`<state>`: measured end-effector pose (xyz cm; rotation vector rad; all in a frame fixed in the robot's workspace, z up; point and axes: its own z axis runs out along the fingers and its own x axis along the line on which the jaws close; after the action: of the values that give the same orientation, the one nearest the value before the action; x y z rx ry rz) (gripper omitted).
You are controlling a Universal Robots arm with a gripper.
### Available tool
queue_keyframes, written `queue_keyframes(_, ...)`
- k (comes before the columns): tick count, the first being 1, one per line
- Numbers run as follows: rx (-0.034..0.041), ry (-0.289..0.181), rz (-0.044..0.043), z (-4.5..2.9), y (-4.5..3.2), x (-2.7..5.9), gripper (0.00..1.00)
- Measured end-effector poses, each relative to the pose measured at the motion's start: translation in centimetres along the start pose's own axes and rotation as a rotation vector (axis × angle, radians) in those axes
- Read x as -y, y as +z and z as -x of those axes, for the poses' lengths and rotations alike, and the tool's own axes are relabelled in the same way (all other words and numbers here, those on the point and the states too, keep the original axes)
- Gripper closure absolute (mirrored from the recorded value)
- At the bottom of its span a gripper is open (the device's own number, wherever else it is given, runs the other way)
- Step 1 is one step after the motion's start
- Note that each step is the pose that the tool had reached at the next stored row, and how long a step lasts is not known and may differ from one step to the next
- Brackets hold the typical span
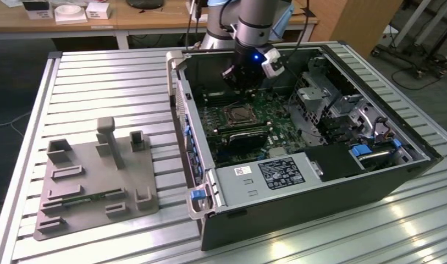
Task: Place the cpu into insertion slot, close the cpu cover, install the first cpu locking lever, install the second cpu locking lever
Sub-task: 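Install the first cpu locking lever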
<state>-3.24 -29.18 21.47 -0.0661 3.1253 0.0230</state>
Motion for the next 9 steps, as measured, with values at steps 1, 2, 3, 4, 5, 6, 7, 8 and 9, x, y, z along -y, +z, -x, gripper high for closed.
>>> queue_keyframes(1, 0.0, 0.0, 0.0, 0.08, 0.05, 0.0, 0.9)
queue_keyframes(2, -0.0001, 0.0, -0.0001, 0.14, 0.1, 0.01, 0.9)
queue_keyframes(3, 0.0, 0.0, 0.0, 0.2, 0.16, 0.01, 0.9)
queue_keyframes(4, -0.0001, 0.0, -0.0001, 0.24, 0.21, 0.01, 0.9)
queue_keyframes(5, 0.0, 0.0, 0.0, 0.28, 0.25, 0.01, 0.9)
queue_keyframes(6, -0.0001, 0.0, -0.0001, 0.31, 0.3, 0.02, 0.9)
queue_keyframes(7, -0.0001, 0.0, -0.0001, 0.33, 0.36, 0.02, 0.9)
queue_keyframes(8, -0.0001, 0.0, -0.0001, 0.34, 0.41, 0.02, 0.9)
queue_keyframes(9, -0.0001, 0.0, -0.0002, 0.35, 0.45, 0.02, 0.9)
